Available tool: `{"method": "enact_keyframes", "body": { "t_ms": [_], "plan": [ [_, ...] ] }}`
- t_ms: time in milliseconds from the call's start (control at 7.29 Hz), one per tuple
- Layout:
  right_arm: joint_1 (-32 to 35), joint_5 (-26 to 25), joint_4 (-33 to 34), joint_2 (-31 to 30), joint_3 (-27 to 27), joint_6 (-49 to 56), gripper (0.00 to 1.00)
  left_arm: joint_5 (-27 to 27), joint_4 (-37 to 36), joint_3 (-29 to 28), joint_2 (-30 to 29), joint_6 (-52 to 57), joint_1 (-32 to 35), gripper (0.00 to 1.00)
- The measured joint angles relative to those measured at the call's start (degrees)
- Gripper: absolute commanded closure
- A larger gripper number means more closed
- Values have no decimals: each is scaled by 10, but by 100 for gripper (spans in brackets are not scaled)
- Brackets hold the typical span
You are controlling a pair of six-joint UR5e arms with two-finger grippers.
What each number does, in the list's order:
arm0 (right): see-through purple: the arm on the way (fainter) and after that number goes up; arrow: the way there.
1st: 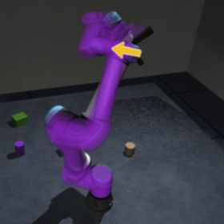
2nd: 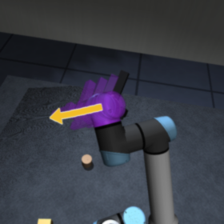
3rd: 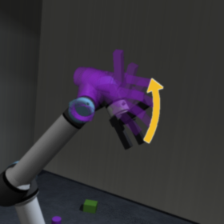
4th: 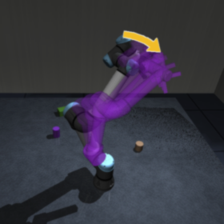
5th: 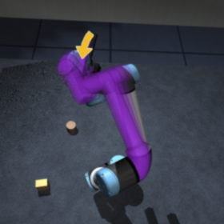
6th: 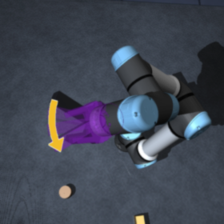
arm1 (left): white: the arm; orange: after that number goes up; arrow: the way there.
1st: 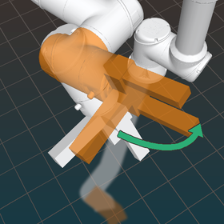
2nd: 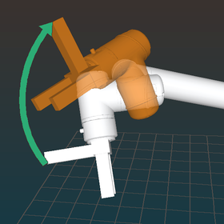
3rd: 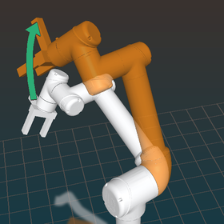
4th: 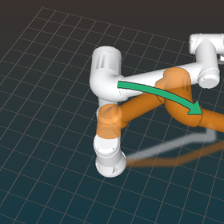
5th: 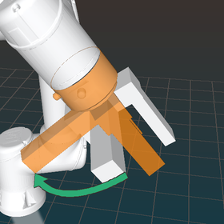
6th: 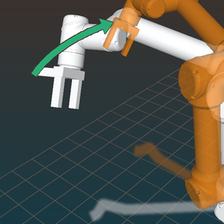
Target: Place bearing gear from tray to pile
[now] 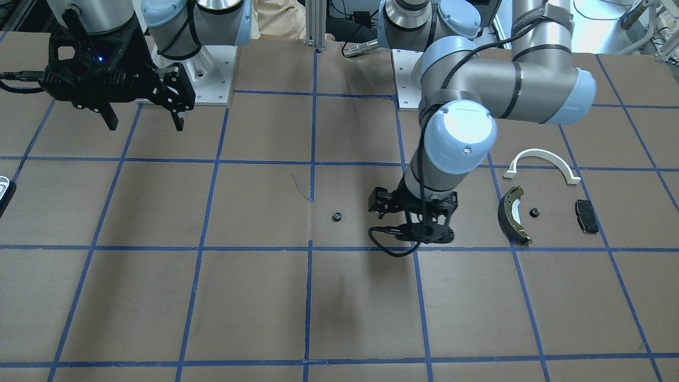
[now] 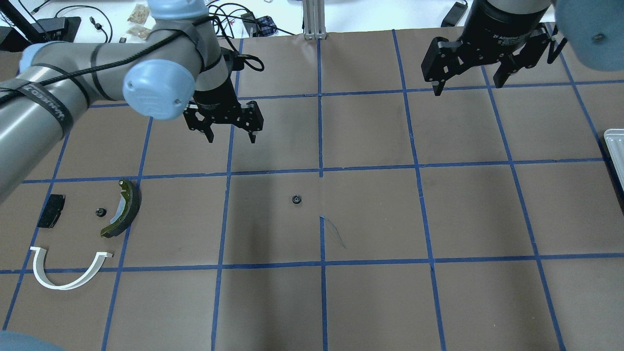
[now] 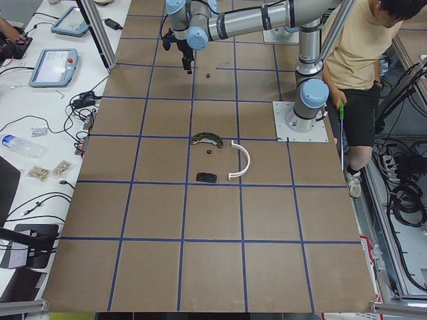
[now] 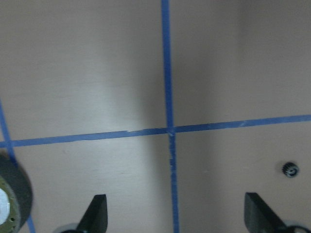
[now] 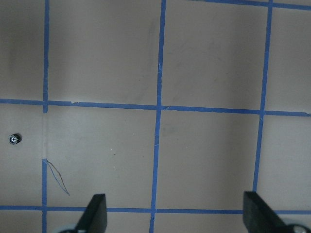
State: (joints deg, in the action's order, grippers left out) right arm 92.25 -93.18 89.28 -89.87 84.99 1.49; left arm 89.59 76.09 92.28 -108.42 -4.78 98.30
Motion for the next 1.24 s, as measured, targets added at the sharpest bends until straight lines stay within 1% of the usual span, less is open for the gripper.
{"method": "enact_keyframes", "body": {
  "t_ms": [275,549,824,1098,1235],
  "plan": [
    [-1,13,5,-1,5,0,0,-3,-103,62,-8,-50,57,0],
    [-11,41,7,-2,7,-3,0,-18,-182,118,-20,-62,75,1],
    [-23,46,6,-3,8,-5,0,-26,-216,143,-31,-63,79,3],
    [-24,48,7,-4,8,-29,0,-28,-246,159,-44,-62,82,9],
    [-24,48,7,-5,8,-40,0,-28,-258,166,-49,-63,85,14]
  ]
}}
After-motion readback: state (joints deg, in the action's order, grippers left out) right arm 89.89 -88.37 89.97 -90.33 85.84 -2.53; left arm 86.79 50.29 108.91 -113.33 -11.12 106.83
